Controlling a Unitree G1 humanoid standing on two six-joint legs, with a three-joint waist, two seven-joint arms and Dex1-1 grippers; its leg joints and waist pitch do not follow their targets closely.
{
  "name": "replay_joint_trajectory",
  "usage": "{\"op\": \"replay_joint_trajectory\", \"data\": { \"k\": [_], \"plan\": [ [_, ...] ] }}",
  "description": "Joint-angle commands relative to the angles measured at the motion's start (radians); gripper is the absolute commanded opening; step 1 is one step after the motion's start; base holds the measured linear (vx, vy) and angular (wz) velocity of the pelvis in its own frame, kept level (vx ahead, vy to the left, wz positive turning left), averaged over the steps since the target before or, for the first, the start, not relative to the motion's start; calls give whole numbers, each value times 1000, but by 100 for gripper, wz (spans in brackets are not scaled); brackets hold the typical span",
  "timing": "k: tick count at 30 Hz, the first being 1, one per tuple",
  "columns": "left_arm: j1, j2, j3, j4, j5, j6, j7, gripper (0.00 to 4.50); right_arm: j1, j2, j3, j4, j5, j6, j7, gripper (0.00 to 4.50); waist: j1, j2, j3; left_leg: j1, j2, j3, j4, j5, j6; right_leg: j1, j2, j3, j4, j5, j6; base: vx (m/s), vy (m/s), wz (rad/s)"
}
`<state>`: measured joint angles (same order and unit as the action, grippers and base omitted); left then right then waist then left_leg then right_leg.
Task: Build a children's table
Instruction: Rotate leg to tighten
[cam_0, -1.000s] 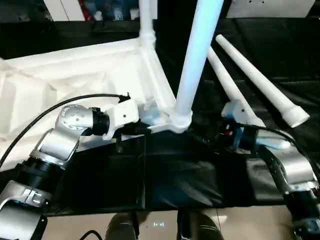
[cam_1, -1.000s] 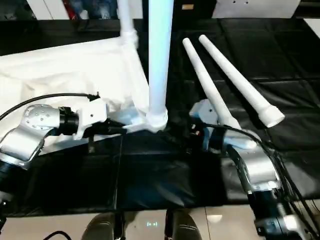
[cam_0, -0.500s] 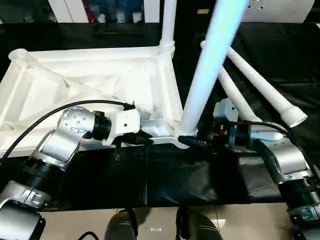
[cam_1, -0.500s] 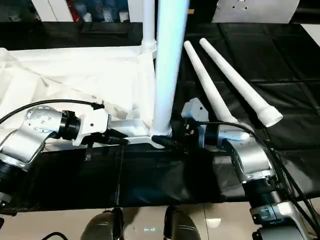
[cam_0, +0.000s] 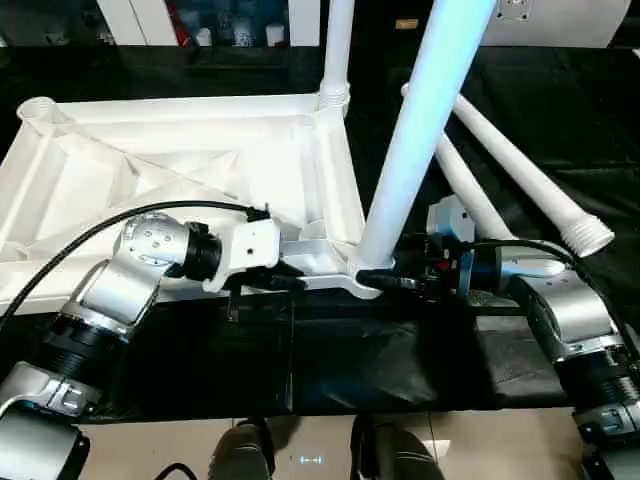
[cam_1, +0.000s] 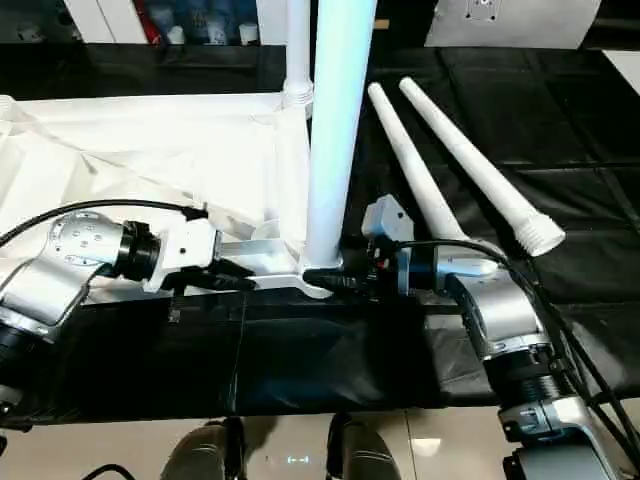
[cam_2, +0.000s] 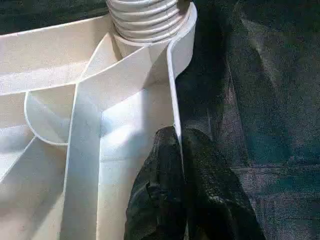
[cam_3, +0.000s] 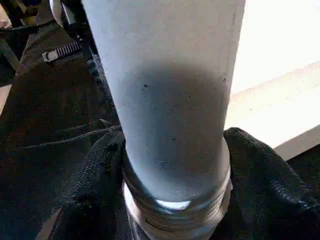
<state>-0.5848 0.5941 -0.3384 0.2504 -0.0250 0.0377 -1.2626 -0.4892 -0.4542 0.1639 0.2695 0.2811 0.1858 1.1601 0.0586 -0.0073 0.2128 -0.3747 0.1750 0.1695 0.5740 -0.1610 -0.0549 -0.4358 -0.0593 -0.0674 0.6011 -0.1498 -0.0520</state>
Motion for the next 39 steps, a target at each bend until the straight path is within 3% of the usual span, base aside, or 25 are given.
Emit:
{"op": "replay_joint_trajectory", "data": {
  "k": [1,3,5,7,8,10,13,14,19,20,22,25,28,32,34,35,39],
  "plan": [
    [35,-1,-34,-21,12,28,-19,0,42,18,20,-34,4,32,-22,272,-3,-4,-113,6,42,-7,-45,-89,109,76,-78,58,-60,-238,-210,0,0,0],
    [48,-12,-12,-55,8,82,31,0,67,49,18,-46,-16,48,-98,271,-3,-1,-113,6,45,-8,-47,-96,98,75,-80,58,-60,-233,-214,0,0,0],
    [61,-38,17,-107,24,182,132,0,93,106,10,-48,-47,50,-219,270,-5,2,-107,10,44,-11,-51,-149,73,72,-80,55,-70,-300,-206,0,0,0],
    [71,-120,68,-178,15,338,279,0,111,200,-8,-47,-67,65,-375,270,-13,-3,-101,8,44,-11,-53,-179,44,70,-83,54,-78,-389,-183,0,0,0],
    [76,-155,79,-204,20,382,330,0,113,242,-17,-44,-69,74,-434,270,-14,1,-97,13,40,-14,-54,-213,28,66,-84,50,-90,-482,-154,-52,10,-5],
    [84,-199,88,-237,30,433,390,0,115,299,-30,-40,-74,83,-514,270,-24,-2,-92,9,36,-20,-57,-233,14,67,-84,45,-100,-561,-116,-58,20,-7],
    [87,-346,94,-279,86,538,564,0,107,442,-54,-22,-96,83,-718,269,-39,0,-93,5,38,-23,-61,-242,15,64,-83,44,-104,-549,-97,-17,10,-4],
    [83,-372,94,-281,97,551,599,0,105,462,-52,-20,-108,77,-748,269,-39,-4,-93,16,38,-21,-56,-261,18,54,-83,44,-111,-555,-96,0,0,0],
    [64,-415,79,-289,115,572,650,0,84,504,-67,8,-146,62,-837,269,-47,-6,-88,14,30,-21,-59,-300,39,52,-80,40,-117,-573,-56,0,0,0],
    [64,-399,73,-289,117,563,637,0,80,496,-80,16,-144,48,-835,269,-48,-7,-87,12,30,-23,-60,-300,40,52,-80,39,-118,-578,-48,0,0,0],
    [65,-388,68,-293,120,564,630,0,77,492,-89,20,-143,40,-834,325,-50,-4,-90,14,32,-22,-59,-297,45,50,-81,41,-118,-556,-46,0,0,0],
    [90,-306,62,-291,140,530,569,0,86,441,-133,11,-118,28,-777,349,-53,-1,-94,5,39,-26,-65,-285,54,57,-80,42,-104,-456,-77,0,0,0],
    [100,-268,63,-288,128,516,539,0,92,403,-143,-1,-112,15,-742,382,-56,0,-97,4,40,-20,-62,-260,63,59,-80,48,-96,-371,-121,0,0,0],
    [111,-185,64,-258,92,437,433,0,109,287,-145,-38,-78,-18,-571,418,-48,-2,-101,10,39,-12,-56,-241,80,57,-79,54,-97,-370,-144,0,0,0],
    [113,-148,53,-235,77,381,373,0,107,236,-153,-46,-59,-24,-496,432,-47,-2,-103,4,39,-12,-56,-210,85,62,-79,52,-90,-348,-159,0,0,0],
    [114,-121,42,-220,66,344,323,0,104,195,-155,-51,-47,-30,-438,445,-47,-10,-107,2,37,-11,-54,-198,96,65,-78,51,-91,-340,-159,0,0,0],
    [103,-49,1,-177,51,246,183,0,84,82,-144,-70,14,0,-222,445,-41,-5,-111,3,40,-10,-51,-158,132,68,-76,52,-80,-263,-193,0,0,0]
  ]
}}
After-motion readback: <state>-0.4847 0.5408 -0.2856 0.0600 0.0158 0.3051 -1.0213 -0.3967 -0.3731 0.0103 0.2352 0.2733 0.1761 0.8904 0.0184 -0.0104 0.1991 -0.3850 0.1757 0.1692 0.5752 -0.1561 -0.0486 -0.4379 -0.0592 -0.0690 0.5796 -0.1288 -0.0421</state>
